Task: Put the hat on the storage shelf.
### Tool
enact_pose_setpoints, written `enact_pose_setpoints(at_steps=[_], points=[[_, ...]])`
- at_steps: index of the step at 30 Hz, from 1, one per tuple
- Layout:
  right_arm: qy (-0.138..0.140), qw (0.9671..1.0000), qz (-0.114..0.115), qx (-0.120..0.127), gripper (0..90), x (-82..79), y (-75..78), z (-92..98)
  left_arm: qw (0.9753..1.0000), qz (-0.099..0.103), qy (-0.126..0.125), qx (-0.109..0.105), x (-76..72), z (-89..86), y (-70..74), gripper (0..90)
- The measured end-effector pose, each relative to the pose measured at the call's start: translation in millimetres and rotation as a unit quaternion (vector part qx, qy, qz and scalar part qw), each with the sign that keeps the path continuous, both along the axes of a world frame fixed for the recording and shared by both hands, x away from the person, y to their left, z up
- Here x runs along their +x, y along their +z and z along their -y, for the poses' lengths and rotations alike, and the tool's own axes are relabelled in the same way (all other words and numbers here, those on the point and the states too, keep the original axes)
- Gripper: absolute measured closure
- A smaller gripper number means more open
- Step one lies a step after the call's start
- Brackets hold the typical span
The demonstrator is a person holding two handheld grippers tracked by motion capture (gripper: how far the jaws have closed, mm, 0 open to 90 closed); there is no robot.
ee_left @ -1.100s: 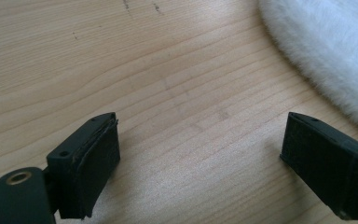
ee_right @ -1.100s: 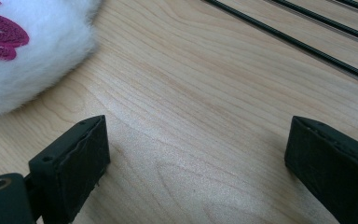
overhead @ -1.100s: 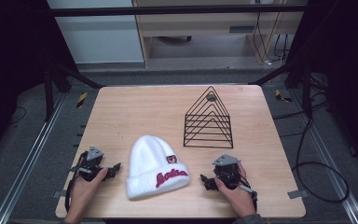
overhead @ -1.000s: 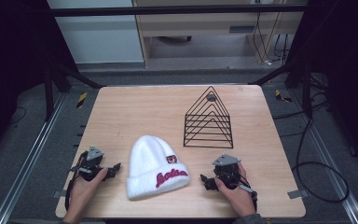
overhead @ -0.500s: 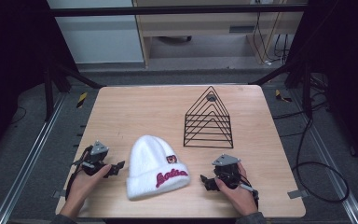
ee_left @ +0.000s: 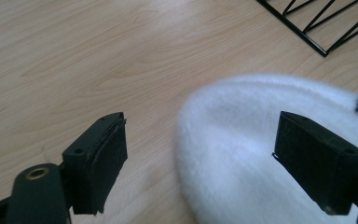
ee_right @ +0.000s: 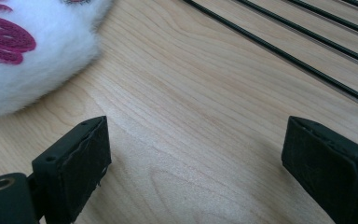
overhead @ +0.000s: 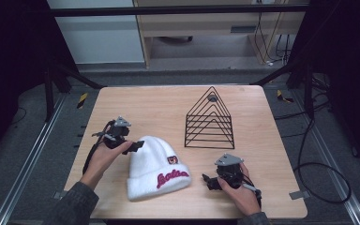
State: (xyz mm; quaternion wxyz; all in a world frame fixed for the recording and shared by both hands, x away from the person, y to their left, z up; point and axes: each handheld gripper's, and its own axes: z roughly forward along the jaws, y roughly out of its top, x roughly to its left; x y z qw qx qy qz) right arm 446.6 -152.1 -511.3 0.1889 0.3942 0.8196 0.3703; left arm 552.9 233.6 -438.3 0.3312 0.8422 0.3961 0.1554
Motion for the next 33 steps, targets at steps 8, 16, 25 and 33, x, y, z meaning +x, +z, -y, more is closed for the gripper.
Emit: enact_pose_setpoints(at_steps=[8, 16, 25, 33], points=[[0.008, 0.9998, -0.017, -0.005, 6.9, 0.1, -1.0, -0.9, 0.9994, -0.022, 0.000, 0.028, 21.4, 14.0, -16.1, 28.7], [0.011, 0.9998, -0.017, -0.006, 6.5, 0.6, -1.1, -0.5, 0.9971, -0.045, -0.012, 0.060, 26.1, 15.2, -30.9, 36.3], [0.011, 0.9998, -0.017, -0.006, 6.4, 0.6, -1.1, -0.6, 0.9963, -0.070, -0.018, 0.046, 28.5, 19.3, -37.5, 48.6], [0.011, 0.9998, -0.016, -0.005, 6.4, 0.7, -1.2, -0.6, 0.9946, -0.095, -0.030, 0.030, 24.6, 23.0, -36.5, 73.7]])
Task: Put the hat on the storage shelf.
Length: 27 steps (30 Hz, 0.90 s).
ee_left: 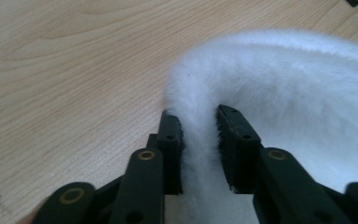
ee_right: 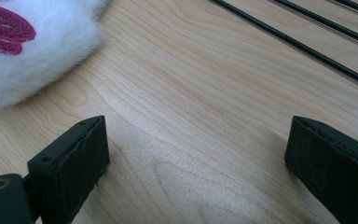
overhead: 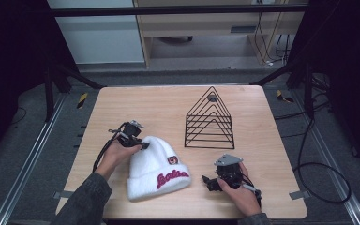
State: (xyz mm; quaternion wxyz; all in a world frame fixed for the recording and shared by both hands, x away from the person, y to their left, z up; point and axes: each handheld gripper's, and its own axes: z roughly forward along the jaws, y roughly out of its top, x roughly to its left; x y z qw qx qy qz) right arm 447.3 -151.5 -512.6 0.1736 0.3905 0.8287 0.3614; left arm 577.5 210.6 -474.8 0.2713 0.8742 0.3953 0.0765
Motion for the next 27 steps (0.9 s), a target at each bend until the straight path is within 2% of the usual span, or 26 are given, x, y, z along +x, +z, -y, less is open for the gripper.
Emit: enact_pose_setpoints(at_steps=[1, 2, 3, 5, 6, 7, 8, 9, 13, 14, 15, 16, 22, 23, 25, 26, 27], points=[[0.000, 1.0000, 0.000, 0.000, 6.4, 0.0, 0.0, 0.0, 1.0000, 0.000, 0.000, 0.000, 0.0, 0.0, 0.0, 77.5], [0.000, 1.0000, 0.000, 0.000, 6.4, 0.0, 0.0, 0.0, 1.0000, 0.004, 0.001, 0.001, -1.0, 0.1, 1.3, 77.5], [0.000, 1.0000, 0.000, 0.000, 6.3, 0.1, 0.0, 0.0, 0.9999, 0.010, 0.003, 0.001, -2.6, 0.4, 2.5, 82.4], [0.000, 1.0000, 0.000, -0.001, 6.3, 0.2, -0.1, 0.0, 0.9995, 0.029, 0.000, 0.011, -7.5, 0.9, 5.6, 82.8], [0.000, 1.0000, 0.000, 0.000, 6.3, 0.1, -0.1, 0.0, 0.9991, 0.040, 0.003, 0.010, -11.1, 1.3, 7.5, 83.1], [0.000, 1.0000, 0.000, 0.000, 6.4, 0.1, -0.1, 0.0, 0.9982, 0.060, 0.001, 0.004, -19.1, 0.6, 14.8, 83.4], [0.000, 1.0000, 0.000, 0.000, 6.3, 0.1, -0.1, 0.0, 0.9976, 0.070, 0.000, -0.001, -23.5, 0.4, 19.7, 83.5], [0.000, 1.0000, 0.000, 0.000, 6.3, 0.1, -0.1, 0.0, 0.9976, 0.070, 0.000, -0.001, -23.5, 0.4, 19.7, 83.5], [-0.001, 1.0000, 0.000, 0.000, 6.4, 0.1, 0.0, -0.1, 0.9943, 0.105, -0.012, -0.014, -40.8, -0.5, 44.8, 83.7], [-0.001, 1.0000, 0.000, -0.001, 6.5, 0.0, 0.0, -0.1, 0.9923, 0.121, -0.022, -0.017, -49.6, 0.3, 58.8, 83.8], [-0.002, 1.0000, 0.002, -0.003, 6.8, 0.0, 0.2, 0.1, 0.9909, 0.130, -0.026, -0.021, -54.4, 1.3, 66.0, 83.8], [-0.004, 1.0000, 0.000, -0.001, 6.9, -0.5, 0.4, -0.2, 0.9909, 0.130, -0.026, -0.021, -54.4, 1.3, 66.0, 83.8], [-0.008, 0.9999, 0.005, 0.010, 11.5, -2.8, 1.9, 0.4, 0.9802, 0.185, -0.063, -0.032, -84.2, 13.2, 109.5, 83.8], [-0.009, 0.9998, 0.012, 0.014, 13.9, -4.7, 5.6, 0.3, 0.9757, 0.203, -0.077, -0.029, -93.5, 18.3, 123.8, 83.8], [-0.011, 0.9994, 0.014, 0.028, 14.5, -6.9, 11.7, -0.3, 0.9716, 0.217, -0.089, -0.031, -101.0, 22.3, 137.7, 83.8], [-0.005, 0.9992, 0.019, 0.034, 14.5, -7.3, 15.0, 0.0, 0.9716, 0.217, -0.089, -0.031, -101.0, 22.3, 137.7, 83.9], [-0.001, 0.9989, 0.023, 0.040, 14.7, -8.3, 19.0, -0.4, 0.9697, 0.223, -0.095, -0.029, -104.3, 23.9, 144.5, 83.8]])
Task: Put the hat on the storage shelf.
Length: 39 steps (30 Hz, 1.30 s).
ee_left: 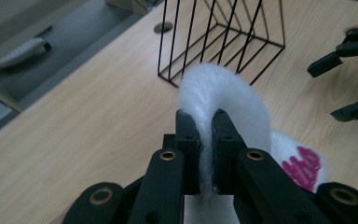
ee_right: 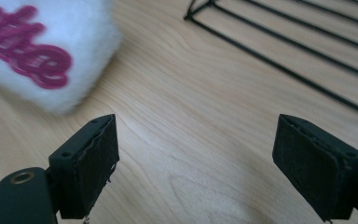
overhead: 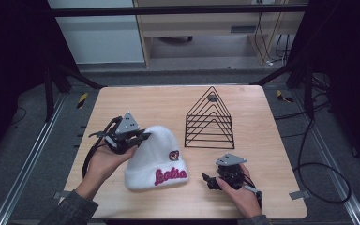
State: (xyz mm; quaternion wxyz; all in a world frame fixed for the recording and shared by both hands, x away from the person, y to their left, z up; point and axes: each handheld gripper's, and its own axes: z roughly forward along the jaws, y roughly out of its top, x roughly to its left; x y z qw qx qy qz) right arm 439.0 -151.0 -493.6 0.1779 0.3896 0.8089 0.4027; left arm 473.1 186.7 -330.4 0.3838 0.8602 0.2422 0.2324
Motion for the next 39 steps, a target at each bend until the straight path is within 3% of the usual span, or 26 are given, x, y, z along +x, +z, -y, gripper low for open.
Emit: enact_pose_setpoints(at_steps=[1, 2, 3, 6, 11, 16, 18, 24, 30, 36, 39], points=[[0.004, 1.0000, 0.005, 0.004, 15.2, -0.9, 4.4, -0.5, 0.9999, 0.010, -0.010, -0.001, -5.6, 2.6, 11.6, 83.9], [0.004, 1.0000, 0.005, 0.004, 15.2, -0.9, 4.4, -0.5, 0.9999, 0.010, -0.010, -0.001, -5.6, 2.6, 11.6, 83.9], [0.011, 0.9998, 0.014, 0.013, 17.4, -2.6, 13.4, -2.3, 0.9998, 0.011, -0.013, -0.008, -7.8, 4.1, 16.1, 83.9], [0.023, 0.9990, 0.029, 0.024, 19.4, -4.5, 26.8, -7.3, 0.9994, 0.022, -0.028, -0.002, -14.5, 7.1, 33.2, 84.0], [0.048, 0.9971, 0.044, 0.040, 24.1, -6.2, 43.5, -21.1, 0.9986, 0.034, -0.041, -0.005, -17.0, 6.2, 46.3, 84.0], [0.074, 0.9953, 0.051, 0.038, 26.6, -2.9, 52.4, -38.3, 0.9974, 0.038, -0.059, -0.017, -18.4, 1.2, 59.9, 84.0], [0.077, 0.9950, 0.050, 0.038, 26.7, -1.5, 54.0, -41.5, 0.9968, 0.037, -0.065, -0.027, -19.0, -1.5, 65.2, 84.0], [0.095, 0.9931, 0.056, 0.040, 28.3, 7.7, 67.7, -55.1, 0.9949, 0.056, -0.079, -0.026, -22.7, -7.1, 83.8, 84.0], [0.117, 0.9901, 0.059, 0.052, 27.1, 17.1, 84.1, -68.2, 0.9916, 0.076, -0.099, -0.032, -27.3, -6.9, 103.7, 84.0], [0.136, 0.9878, 0.050, 0.056, 25.4, 26.3, 87.6, -77.0, 0.9902, 0.080, -0.109, -0.038, -26.8, -7.5, 108.5, 84.0], [0.149, 0.9859, 0.031, 0.071, 27.1, 35.0, 84.7, -79.6, 0.9901, 0.077, -0.109, -0.043, -23.9, -7.5, 108.6, 84.0]])
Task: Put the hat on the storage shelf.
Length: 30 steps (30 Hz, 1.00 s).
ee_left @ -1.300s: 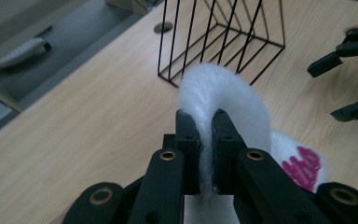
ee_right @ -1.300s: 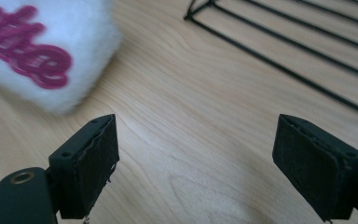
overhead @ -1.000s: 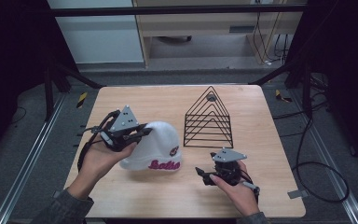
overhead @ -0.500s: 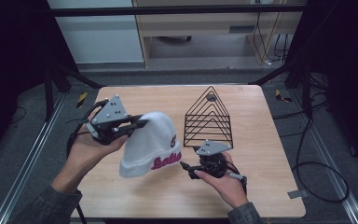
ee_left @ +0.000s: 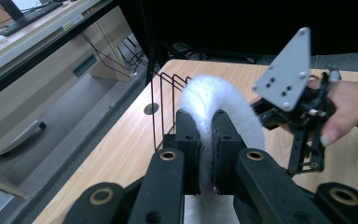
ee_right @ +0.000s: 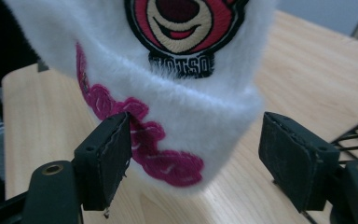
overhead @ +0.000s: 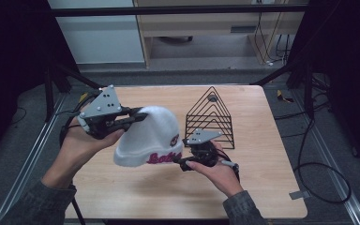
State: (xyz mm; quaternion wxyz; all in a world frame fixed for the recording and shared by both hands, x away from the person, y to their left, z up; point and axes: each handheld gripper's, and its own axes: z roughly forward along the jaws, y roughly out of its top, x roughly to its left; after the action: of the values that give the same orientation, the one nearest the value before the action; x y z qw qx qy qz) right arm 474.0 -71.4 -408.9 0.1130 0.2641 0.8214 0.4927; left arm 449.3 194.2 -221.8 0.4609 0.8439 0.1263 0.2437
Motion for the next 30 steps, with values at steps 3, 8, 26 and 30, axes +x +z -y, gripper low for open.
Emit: enact_pose_setpoints(at_steps=[3, 8, 26, 30], points=[[0.022, 0.9990, -0.030, 0.023, 39.9, 10.0, -6.0, -2.3, 1.0000, -0.004, 0.001, -0.005, 5.5, 0.0, -2.0, 84.0], [0.032, 0.9990, -0.012, 0.029, 68.7, 12.3, -1.8, -7.7, 0.9995, -0.010, 0.012, -0.027, 12.7, -5.6, -2.2, 84.1], [0.006, 0.9987, 0.044, -0.024, 79.5, 5.0, 63.3, 30.3, 0.9960, -0.022, 0.051, -0.071, 46.0, 3.9, 30.5, 84.0], [-0.015, 0.9966, 0.060, -0.053, 79.7, 16.2, 88.2, 51.0, 0.9956, -0.020, 0.049, -0.078, 56.1, 17.3, 39.3, 83.9]])
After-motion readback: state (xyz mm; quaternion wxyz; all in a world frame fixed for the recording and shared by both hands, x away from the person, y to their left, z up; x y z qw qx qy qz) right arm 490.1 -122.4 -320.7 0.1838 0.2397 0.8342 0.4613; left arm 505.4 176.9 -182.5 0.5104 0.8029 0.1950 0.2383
